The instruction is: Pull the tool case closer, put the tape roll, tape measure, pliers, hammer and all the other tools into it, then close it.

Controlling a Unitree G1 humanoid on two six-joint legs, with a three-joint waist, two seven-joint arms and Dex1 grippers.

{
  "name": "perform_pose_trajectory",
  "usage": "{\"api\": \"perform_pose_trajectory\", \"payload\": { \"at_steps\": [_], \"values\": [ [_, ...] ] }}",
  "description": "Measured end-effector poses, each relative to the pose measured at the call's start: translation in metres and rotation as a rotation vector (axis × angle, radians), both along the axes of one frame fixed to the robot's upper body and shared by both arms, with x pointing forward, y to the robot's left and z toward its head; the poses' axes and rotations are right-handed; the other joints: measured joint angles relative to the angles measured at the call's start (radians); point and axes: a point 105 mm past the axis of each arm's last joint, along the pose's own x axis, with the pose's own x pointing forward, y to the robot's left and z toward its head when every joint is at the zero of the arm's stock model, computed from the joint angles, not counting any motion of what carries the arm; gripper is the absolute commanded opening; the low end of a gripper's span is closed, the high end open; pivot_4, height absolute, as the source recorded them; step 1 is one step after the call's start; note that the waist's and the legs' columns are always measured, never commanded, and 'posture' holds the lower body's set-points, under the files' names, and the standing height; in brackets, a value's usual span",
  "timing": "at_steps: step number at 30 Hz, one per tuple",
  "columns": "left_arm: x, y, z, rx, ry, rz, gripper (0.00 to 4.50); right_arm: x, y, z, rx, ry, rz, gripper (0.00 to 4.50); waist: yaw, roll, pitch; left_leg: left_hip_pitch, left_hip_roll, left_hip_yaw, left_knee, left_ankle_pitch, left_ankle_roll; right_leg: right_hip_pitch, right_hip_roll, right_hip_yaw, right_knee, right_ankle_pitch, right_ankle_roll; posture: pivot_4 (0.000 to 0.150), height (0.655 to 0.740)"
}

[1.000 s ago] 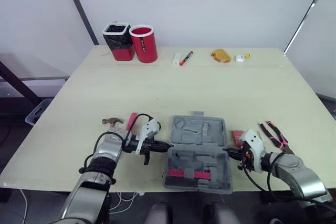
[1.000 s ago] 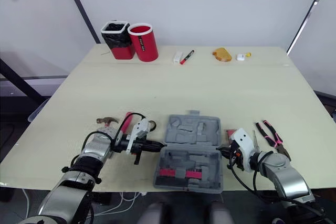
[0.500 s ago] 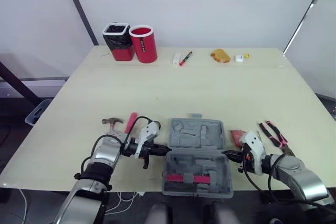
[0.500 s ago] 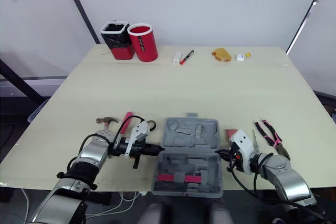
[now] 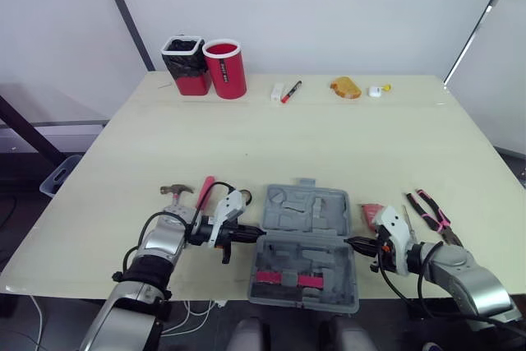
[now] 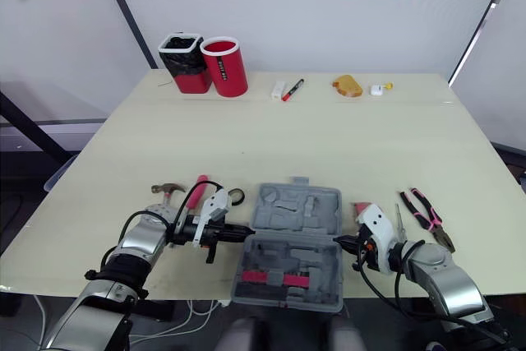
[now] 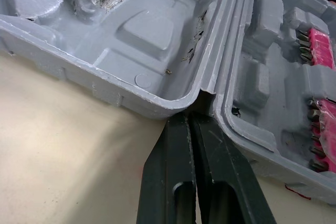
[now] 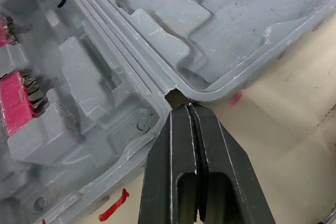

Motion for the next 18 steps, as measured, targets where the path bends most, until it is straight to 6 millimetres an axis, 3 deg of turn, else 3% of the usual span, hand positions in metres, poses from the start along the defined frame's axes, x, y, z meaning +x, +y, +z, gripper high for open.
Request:
{"api": "perform_pose_trajectory", "payload": {
  "at_steps": [18],
  "values": [
    [-0.0058, -0.0023, -0.0013, -0.003, 0.010, -0.011, 0.13, -0.0046, -0.0013, -0.0034, 0.004, 0.022, -0.001, 0.00, 0.000, 0.000, 0.000, 0.000, 0.000, 0.000, 0.000, 0.000, 0.000, 0.000, 0.000, 0.000, 0.000, 0.000, 0.000, 0.150, 0.7400]
  ]
}}
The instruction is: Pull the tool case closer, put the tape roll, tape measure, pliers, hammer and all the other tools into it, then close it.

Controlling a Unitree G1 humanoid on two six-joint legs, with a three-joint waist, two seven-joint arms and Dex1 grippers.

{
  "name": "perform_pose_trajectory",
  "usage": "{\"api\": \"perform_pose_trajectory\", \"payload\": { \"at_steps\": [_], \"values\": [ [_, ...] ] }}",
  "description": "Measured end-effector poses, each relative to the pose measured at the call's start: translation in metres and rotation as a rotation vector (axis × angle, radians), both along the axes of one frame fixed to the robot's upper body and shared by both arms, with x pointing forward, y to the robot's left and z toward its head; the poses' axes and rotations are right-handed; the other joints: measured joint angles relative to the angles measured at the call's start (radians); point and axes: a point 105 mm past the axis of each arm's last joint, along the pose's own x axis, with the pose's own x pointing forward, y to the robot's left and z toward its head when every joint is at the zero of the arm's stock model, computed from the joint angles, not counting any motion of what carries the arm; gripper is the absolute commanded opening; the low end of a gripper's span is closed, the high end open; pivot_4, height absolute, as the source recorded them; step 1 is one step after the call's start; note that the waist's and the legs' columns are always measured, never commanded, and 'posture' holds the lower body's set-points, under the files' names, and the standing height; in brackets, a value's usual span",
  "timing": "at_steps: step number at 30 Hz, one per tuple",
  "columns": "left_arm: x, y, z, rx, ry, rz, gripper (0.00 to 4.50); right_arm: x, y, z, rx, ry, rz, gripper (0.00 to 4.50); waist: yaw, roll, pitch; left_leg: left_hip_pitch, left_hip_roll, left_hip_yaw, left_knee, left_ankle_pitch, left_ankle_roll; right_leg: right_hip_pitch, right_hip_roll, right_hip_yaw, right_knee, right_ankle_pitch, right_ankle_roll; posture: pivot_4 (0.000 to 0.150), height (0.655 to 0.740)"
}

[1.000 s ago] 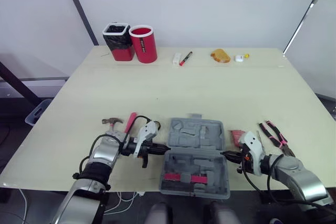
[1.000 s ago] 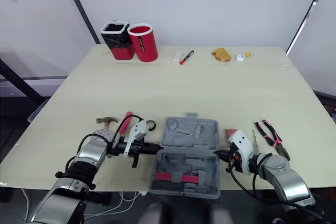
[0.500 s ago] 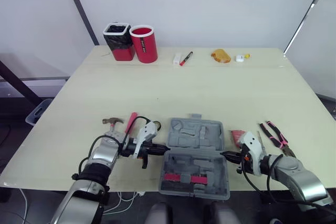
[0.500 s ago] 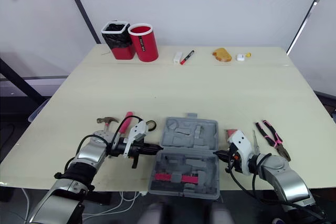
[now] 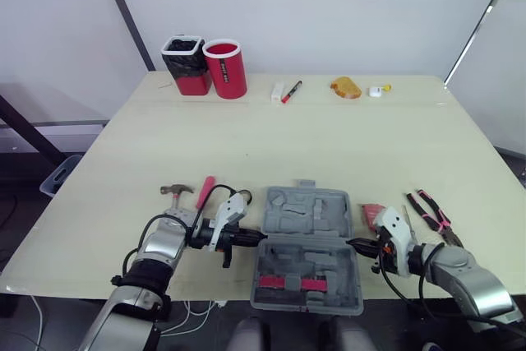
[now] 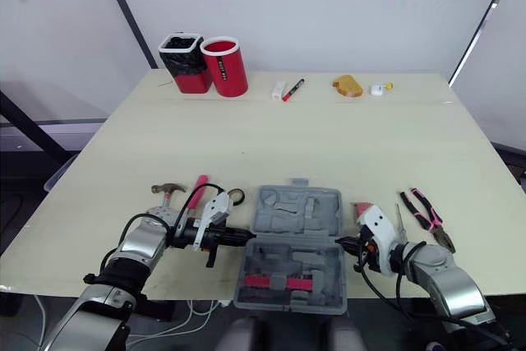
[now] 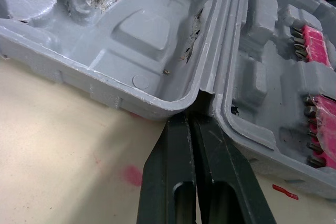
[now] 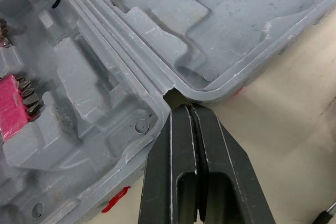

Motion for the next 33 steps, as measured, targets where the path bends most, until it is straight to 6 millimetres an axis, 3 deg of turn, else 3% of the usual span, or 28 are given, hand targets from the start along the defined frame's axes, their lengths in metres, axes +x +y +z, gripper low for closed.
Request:
{"api": "perform_pose_trajectory", "payload": {
  "at_steps": [33],
  "values": [
    [-0.009, 0.002, -0.002, 0.013, 0.027, -0.033, 0.13, -0.011, 0.000, -0.005, -0.004, 0.056, 0.028, 0.00, 0.000, 0.000, 0.000, 0.000, 0.000, 0.000, 0.000, 0.000, 0.000, 0.000, 0.000, 0.000, 0.000, 0.000, 0.000, 0.150, 0.7400]
  ]
}}
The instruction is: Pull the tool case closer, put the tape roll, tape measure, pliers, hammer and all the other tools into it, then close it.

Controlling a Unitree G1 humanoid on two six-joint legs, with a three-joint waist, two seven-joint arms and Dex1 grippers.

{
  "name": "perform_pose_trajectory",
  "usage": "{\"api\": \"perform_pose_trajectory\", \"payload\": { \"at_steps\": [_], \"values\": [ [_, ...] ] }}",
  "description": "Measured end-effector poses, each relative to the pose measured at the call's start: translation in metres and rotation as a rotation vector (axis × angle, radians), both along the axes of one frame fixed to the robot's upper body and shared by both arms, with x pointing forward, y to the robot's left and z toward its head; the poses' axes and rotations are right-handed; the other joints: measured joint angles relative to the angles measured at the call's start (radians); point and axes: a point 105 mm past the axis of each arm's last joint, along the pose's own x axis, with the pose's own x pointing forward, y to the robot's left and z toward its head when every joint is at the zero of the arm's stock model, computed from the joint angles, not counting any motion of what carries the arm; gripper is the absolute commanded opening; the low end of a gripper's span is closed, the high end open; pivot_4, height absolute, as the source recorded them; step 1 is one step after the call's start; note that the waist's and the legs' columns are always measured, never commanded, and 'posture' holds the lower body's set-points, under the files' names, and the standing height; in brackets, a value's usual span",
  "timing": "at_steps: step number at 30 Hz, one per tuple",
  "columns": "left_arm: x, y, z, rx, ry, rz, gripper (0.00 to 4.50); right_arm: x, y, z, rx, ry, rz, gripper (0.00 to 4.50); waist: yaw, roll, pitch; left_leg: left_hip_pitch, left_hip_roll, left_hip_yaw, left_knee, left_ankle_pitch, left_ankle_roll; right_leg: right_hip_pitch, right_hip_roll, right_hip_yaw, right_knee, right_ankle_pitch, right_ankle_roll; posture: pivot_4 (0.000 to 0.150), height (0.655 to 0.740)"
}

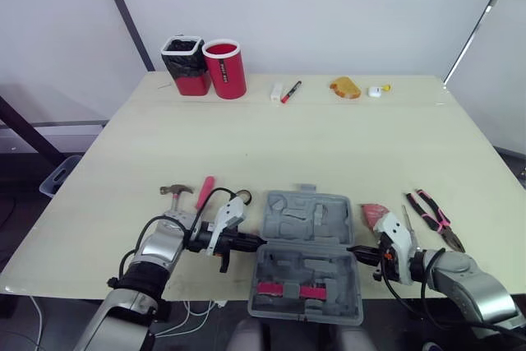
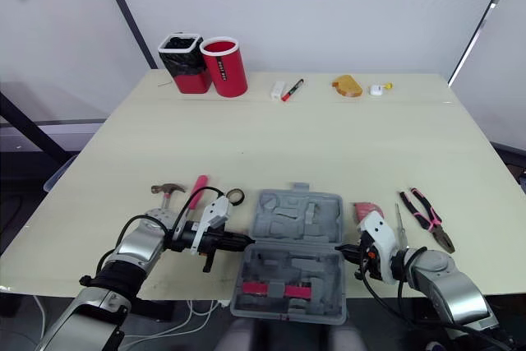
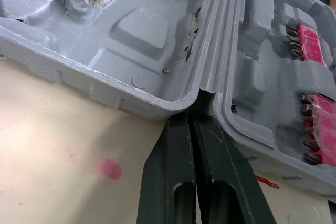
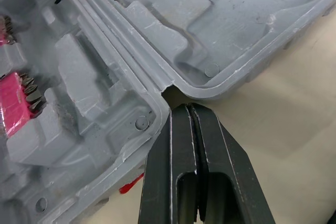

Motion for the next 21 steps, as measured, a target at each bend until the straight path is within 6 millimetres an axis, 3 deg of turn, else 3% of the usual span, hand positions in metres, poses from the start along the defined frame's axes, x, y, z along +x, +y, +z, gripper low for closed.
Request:
{"api": "perform_pose_trajectory", "payload": {
  "at_steps": [21],
  "values": [
    [-0.0106, 0.0040, -0.0020, 0.012, 0.025, -0.037, 0.13, -0.0075, 0.0027, -0.0023, 0.007, 0.037, 0.015, 0.00, 0.000, 0.000, 0.000, 0.000, 0.000, 0.000, 0.000, 0.000, 0.000, 0.000, 0.000, 0.000, 0.000, 0.000, 0.000, 0.150, 0.7400]
  ]
}}
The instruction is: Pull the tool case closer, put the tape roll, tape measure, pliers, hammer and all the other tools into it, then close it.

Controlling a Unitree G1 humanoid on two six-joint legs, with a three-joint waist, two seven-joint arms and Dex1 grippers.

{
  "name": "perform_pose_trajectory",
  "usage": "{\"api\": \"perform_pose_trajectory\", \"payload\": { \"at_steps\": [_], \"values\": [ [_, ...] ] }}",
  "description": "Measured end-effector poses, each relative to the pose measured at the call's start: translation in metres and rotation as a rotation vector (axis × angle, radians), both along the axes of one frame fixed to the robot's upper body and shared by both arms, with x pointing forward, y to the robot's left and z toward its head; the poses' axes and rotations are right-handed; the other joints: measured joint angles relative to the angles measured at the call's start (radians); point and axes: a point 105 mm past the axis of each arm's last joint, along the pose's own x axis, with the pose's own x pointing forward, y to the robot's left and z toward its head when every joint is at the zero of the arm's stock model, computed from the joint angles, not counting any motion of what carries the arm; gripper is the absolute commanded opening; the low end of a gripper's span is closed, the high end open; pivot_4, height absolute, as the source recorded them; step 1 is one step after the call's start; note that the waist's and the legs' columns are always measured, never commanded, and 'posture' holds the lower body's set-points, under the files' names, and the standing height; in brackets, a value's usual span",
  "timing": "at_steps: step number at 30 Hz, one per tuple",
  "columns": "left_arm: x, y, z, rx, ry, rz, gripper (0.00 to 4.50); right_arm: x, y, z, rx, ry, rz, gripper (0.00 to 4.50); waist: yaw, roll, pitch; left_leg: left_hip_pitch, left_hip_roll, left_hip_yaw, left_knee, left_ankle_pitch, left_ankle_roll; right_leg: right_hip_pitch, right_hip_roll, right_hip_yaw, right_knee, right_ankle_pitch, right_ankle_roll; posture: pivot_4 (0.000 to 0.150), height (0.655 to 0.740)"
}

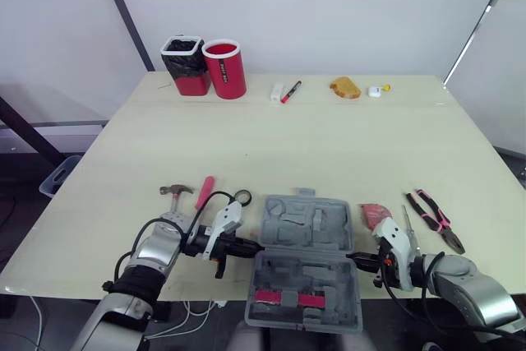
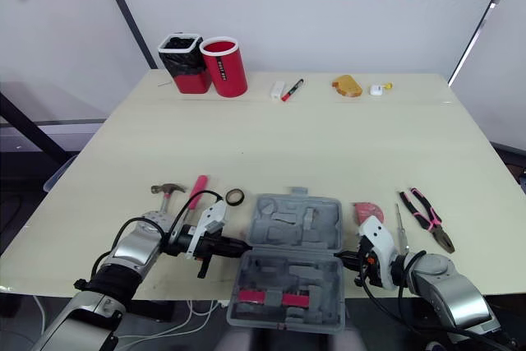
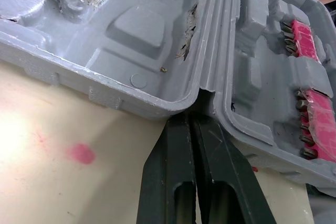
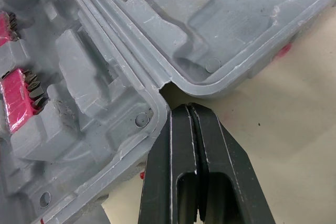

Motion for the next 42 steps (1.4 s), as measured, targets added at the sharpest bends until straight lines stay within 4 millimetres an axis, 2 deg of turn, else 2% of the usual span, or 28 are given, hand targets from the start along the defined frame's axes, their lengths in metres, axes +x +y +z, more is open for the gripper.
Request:
{"api": "perform_pose_trajectory", "payload": {
  "at_steps": [37, 42],
  "values": [
    [-0.004, 0.001, -0.002, -0.006, -0.006, -0.009, 0.13, -0.001, -0.003, 0.001, -0.025, -0.023, 0.012, 0.00, 0.000, 0.000, 0.000, 0.000, 0.000, 0.000, 0.000, 0.000, 0.000, 0.000, 0.000, 0.000, 0.000, 0.000, 0.000, 0.150, 0.7400],
    [-0.003, 0.002, -0.002, -0.004, -0.007, -0.003, 0.13, -0.002, -0.010, 0.000, -0.043, -0.024, 0.002, 0.00, 0.000, 0.000, 0.000, 0.000, 0.000, 0.000, 0.000, 0.000, 0.000, 0.000, 0.000, 0.000, 0.000, 0.000, 0.000, 0.150, 0.7400]
  ]
}}
